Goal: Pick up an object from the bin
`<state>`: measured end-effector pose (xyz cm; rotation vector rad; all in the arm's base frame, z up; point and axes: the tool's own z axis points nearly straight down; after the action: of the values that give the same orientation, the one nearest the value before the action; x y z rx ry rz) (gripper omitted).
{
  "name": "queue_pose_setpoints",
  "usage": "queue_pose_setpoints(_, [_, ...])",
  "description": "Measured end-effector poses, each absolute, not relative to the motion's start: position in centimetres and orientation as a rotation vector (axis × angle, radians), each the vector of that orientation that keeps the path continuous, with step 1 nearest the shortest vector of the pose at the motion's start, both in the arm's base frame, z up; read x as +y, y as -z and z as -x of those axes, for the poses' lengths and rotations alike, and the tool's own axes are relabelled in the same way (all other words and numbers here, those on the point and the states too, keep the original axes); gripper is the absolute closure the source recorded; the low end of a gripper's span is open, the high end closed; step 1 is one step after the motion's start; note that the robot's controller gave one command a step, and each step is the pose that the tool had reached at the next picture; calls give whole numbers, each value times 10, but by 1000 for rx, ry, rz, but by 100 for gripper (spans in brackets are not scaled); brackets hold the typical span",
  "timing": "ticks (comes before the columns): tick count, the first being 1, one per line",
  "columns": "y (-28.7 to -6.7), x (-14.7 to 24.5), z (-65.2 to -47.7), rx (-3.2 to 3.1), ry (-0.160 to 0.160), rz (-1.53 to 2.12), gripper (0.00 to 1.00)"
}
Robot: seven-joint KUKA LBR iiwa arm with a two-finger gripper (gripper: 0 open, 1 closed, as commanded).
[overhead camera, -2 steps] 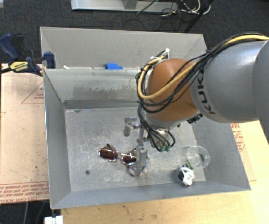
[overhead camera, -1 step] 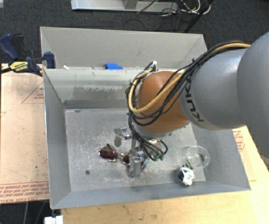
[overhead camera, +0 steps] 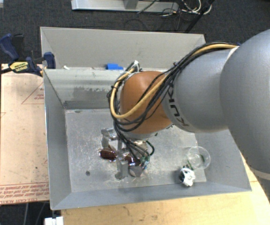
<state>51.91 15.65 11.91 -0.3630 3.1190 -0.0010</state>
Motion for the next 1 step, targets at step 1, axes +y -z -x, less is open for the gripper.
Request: queue_pose_setpoints(1, [-106, 144, -506, 3096, -10, 518, 0])
